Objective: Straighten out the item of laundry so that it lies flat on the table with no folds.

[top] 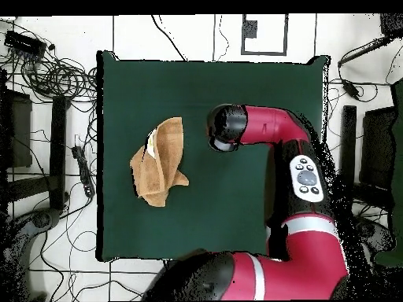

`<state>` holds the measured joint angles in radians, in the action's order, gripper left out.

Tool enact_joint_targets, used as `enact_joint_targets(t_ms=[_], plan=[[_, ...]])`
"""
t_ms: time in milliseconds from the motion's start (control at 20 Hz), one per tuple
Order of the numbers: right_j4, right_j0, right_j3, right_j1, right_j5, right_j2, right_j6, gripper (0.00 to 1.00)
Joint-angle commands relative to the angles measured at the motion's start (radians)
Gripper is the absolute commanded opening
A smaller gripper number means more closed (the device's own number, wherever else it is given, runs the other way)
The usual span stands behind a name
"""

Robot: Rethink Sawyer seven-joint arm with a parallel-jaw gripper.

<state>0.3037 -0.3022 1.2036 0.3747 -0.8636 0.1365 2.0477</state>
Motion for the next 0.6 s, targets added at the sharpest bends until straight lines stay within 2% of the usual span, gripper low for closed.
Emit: enact_joint_targets(t_ms=[50, 100, 150, 450, 600], plan=[[0.042, 0.012, 0.084, 0.003, -0.038, 0.1, -0.194, 0.0], [0.049, 0.018, 0.09, 0.005, -0.03, 0.1, -0.184, 0.0], [0.062, 0.024, 0.095, 0.009, -0.028, 0.097, -0.17, 1.0], [0.041, 0.027, 0.075, 0.001, -0.05, 0.124, -0.153, 1.0], [0.001, 0.041, 0.102, 0.009, -0.034, 0.152, -0.104, 1.0]])
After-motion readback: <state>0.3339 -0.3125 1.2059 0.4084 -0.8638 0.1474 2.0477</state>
